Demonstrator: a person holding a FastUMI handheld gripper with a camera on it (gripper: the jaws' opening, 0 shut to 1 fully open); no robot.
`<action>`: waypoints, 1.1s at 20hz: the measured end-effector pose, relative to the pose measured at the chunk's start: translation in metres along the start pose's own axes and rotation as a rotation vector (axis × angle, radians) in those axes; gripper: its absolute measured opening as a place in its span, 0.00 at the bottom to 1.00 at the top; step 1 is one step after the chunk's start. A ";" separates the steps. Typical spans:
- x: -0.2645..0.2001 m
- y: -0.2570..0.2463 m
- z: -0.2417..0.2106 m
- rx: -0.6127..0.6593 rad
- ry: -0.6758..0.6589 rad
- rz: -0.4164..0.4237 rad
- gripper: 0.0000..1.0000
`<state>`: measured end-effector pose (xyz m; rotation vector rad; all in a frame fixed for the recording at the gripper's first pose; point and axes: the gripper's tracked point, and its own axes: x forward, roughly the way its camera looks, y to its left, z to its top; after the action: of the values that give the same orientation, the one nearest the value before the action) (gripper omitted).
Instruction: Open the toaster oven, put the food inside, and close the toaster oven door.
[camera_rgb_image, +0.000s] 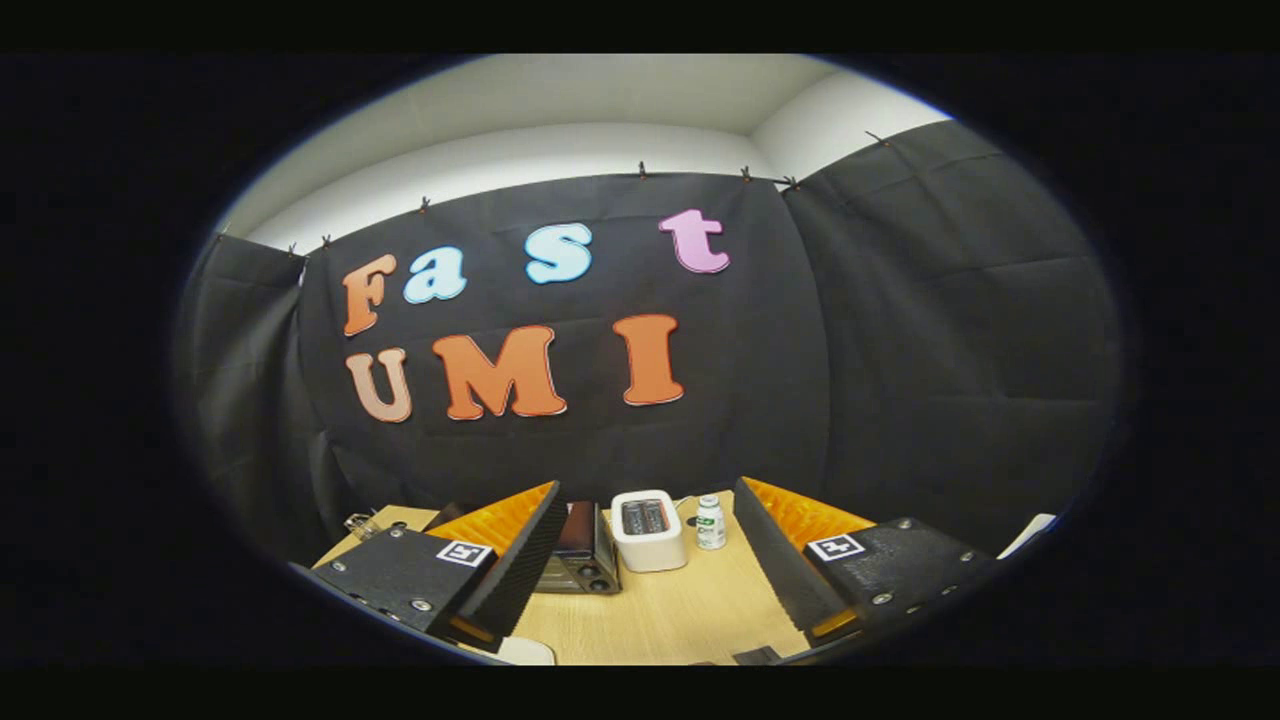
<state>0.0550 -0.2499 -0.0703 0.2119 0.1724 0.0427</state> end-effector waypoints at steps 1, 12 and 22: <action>0.000 -0.005 0.000 0.001 -0.001 0.006 0.99; -0.020 -0.044 0.020 -0.026 -0.099 0.000 0.99; -0.014 -0.059 0.012 -0.126 -0.115 -0.032 0.99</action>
<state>0.0449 -0.3107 -0.0692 0.0851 0.0582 0.0096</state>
